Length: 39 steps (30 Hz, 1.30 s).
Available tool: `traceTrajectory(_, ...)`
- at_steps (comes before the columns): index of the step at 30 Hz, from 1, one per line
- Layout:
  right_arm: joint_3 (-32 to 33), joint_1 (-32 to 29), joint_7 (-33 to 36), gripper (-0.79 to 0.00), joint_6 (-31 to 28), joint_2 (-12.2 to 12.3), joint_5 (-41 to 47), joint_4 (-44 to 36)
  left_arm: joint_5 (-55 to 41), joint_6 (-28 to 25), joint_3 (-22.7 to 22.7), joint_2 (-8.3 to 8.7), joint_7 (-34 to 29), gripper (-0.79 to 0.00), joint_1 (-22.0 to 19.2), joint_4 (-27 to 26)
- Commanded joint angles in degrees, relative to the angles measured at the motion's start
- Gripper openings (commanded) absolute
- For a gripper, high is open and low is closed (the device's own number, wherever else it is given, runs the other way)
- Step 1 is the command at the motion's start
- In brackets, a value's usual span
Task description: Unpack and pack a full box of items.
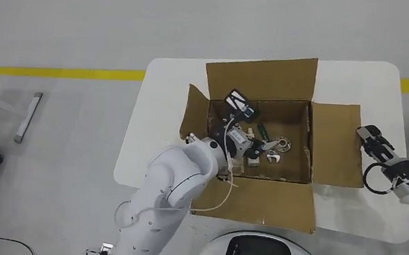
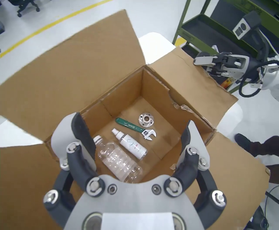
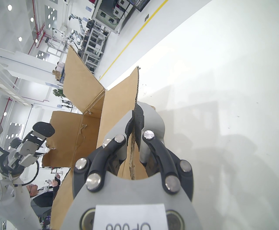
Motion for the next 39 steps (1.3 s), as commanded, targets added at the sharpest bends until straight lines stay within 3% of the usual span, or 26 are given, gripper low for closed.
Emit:
traceTrajectory(1,0.15,-0.14,-0.05,-0.785,0.04,-0.01,-0.04,0.11,2.14,0.48,2.91,-0.34,-1.28,0.0,-1.47,2.4)
traceTrajectory(7,0.35,-0.51,-0.25,-0.785,0.31,-0.06,-0.33,-0.22,5.4,0.77,6.98,-1.09,-2.18,0.0,-4.26,8.77)
traceTrajectory(27,-0.12,-1.56,-2.68,-0.785,0.88,-0.47,-0.88,-0.98,5.4,0.77,6.98,-1.09,-2.18,0.0,-4.26,8.77)
traceTrajectory(33,0.56,-2.2,-2.81,-0.785,0.4,-0.54,-0.94,-1.23,7.51,2.18,9.2,-1.61,-1.77,0.0,-4.41,12.19)
traceTrajectory(39,0.76,-2.36,-2.86,-0.785,0.04,-0.6,-1.16,-1.96,5.05,13.4,8.88,-2.93,-5.37,0.0,-5.99,16.74)
